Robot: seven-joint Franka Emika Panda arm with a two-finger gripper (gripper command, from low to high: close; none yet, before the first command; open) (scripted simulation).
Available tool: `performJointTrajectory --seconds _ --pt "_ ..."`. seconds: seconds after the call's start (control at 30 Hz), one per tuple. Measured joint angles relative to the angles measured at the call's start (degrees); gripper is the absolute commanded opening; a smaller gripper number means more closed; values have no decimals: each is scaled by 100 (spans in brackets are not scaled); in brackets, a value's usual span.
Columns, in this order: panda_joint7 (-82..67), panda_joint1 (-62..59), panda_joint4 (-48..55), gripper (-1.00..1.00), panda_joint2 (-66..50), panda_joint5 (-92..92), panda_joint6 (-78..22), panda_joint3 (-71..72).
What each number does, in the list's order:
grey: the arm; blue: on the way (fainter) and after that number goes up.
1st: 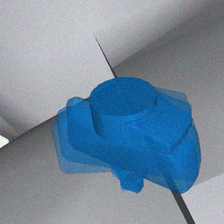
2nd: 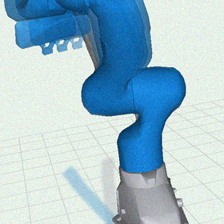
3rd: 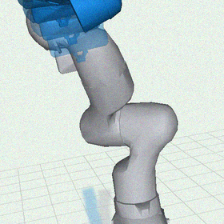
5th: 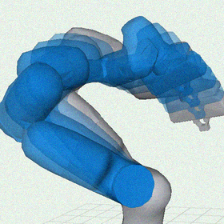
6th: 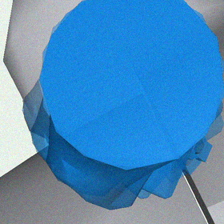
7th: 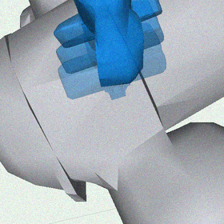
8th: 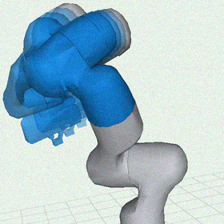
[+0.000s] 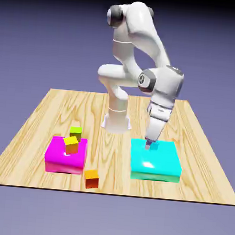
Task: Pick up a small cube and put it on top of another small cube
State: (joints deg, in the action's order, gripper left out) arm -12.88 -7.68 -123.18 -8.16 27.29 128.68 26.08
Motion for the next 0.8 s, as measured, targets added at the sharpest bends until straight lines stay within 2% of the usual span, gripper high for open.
performJointTrajectory --seconds 0.8 --pt "-5980 -911 4088 0 -4412 2949 -4899 2819"
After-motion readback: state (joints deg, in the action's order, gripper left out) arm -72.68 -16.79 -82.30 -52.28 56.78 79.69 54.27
